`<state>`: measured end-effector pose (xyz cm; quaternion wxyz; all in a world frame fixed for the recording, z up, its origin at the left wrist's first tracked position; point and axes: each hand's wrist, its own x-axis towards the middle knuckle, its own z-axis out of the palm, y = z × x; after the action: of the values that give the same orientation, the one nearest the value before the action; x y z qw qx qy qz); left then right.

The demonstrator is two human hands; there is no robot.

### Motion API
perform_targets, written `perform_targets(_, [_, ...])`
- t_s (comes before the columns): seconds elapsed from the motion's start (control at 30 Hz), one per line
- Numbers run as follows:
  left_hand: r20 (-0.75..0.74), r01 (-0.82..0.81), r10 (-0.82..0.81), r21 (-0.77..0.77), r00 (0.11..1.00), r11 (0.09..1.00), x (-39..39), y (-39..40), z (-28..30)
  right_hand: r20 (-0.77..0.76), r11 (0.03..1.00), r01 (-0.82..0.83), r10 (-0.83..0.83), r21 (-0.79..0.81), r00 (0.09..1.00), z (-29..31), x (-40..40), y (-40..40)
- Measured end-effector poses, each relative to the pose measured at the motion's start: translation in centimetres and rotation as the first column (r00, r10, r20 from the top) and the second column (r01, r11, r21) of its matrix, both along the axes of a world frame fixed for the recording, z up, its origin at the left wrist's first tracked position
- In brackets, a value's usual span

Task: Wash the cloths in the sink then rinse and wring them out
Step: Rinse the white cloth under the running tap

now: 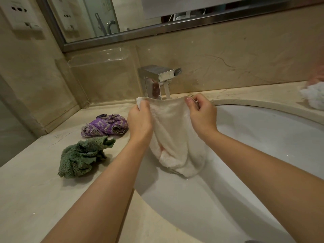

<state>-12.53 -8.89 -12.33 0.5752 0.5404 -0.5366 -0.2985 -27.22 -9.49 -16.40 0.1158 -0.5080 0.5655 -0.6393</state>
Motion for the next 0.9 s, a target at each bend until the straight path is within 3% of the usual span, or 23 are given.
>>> perform_targets(0.13, [-0.069, 0.199, -0.194, 0.083, 0.979, 0.976, 0.1, -0.1, -0.2, -0.014, 0.998, -0.062, 0.062, 0.031, 0.998, 0.4, 0.2, -0.4])
perform_targets(0.33, [0.127, 0.263, -0.291, 0.196, 0.948, 0.945, 0.6, -1.1, -1.8, -0.008, 0.992, -0.104, 0.105, 0.076, 0.994, 1.1, 0.9, -0.9])
perform_targets(0.5, [0.217, 0.163, -0.194, 0.15, 0.957, 0.975, 0.5, -1.0, -1.5, -0.029, 0.987, -0.107, 0.111, 0.12, 0.993, 1.1, 0.9, -0.8])
perform_targets(0.6, [0.192, 0.119, -0.131, 0.074, 0.973, 0.99, 0.3, -0.9, -1.1, -0.038, 0.97, -0.18, 0.189, 0.164, 0.981, 1.1, 0.6, -0.7])
perform_targets(0.77, [0.131, 0.13, -0.127, -0.017, 0.983, 0.991, 0.3, -1.0, -1.2, -0.123, 0.875, -0.249, 0.324, 0.415, 0.938, 0.0, -0.6, -0.5])
perform_targets(0.9, [0.115, 0.118, -0.115, -0.016, 0.987, 0.993, 0.4, -1.0, -1.3, -0.053, 0.816, -0.289, 0.362, 0.5, 0.931, -0.4, -1.2, -0.1])
